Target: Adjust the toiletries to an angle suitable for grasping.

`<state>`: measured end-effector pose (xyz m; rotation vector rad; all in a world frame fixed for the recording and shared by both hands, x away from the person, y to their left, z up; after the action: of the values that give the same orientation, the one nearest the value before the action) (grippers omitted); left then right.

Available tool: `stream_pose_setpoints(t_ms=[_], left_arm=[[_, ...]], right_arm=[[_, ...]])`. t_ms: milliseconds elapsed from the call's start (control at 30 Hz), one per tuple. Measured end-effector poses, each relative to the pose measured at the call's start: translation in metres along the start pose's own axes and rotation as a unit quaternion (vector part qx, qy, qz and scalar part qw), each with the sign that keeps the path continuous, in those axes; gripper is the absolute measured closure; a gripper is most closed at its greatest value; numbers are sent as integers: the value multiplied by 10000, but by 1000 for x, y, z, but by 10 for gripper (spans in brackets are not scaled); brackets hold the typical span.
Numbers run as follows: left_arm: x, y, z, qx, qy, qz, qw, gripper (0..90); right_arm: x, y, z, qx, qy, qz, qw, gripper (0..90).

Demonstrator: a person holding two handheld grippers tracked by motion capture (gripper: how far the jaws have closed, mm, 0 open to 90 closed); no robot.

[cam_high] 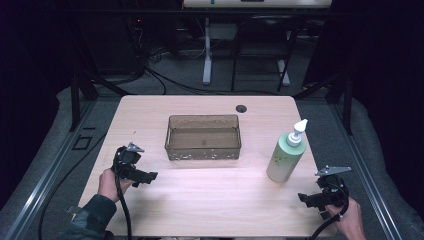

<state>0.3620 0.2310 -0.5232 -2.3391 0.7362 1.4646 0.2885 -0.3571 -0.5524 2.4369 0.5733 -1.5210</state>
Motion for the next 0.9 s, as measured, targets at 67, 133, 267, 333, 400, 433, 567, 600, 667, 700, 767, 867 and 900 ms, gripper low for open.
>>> stream_pose_setpoints(t_ms=[67,133,267,333,400,433,567,600,667,700,767,867,900], left_arm=[[0,-1,-1,5,-25,0,10000,0],[0,-1,-1,6,-27,6,10000,0],[0,-1,1,-6,-39,5,10000,0],[0,-2,2,-9,-41,18,10000,0],[-1,-2,2,-39,-33,23,10000,0],[-1,-2,1,-25,2,43,10000,0],[-1,0,0,-27,12,70,10000,0],[0,0,0,-11,-18,70,10000,0],[1,0,0,-5,-19,93,10000,0],[1,0,0,-14,-33,90,10000,0],[1,0,-1,-6,-14,98,10000,0],[0,1,-1,9,-4,104,9999,0],[0,1,-2,10,9,117,9999,0]], right_arm=[[-1,-2,-1,-83,49,-47,9999,0],[-1,-3,-2,-97,65,-74,9999,0],[-8,-4,-8,-152,240,-116,9995,0],[-9,-5,-9,-163,289,-174,9993,0],[-11,-7,-12,-201,337,-201,9990,0],[-14,-8,-15,-231,434,-268,9984,0],[-18,-10,-19,-261,531,-277,9979,0],[-20,-13,-23,-296,569,-226,9977,0],[-24,-15,-27,-349,640,-237,9971,0],[-24,-15,-27,-349,640,-237,9971,0],[-30,-18,-33,-404,774,-260,9958,0],[-36,-22,-40,-451,918,-302,9943,0],[-38,-23,-43,-469,979,-307,9936,0]])
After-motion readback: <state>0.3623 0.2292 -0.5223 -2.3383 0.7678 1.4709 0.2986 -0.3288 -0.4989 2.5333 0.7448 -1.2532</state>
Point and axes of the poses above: each handheld gripper's, and its own axes: x roughly forward along the jaws, z roughly out of its underside, y roughly to its right, the point moved 1 cm from there along x, roughly forward along the jaws, and after that the axes turned 7 degrees about -y, right-handed, at the moved point
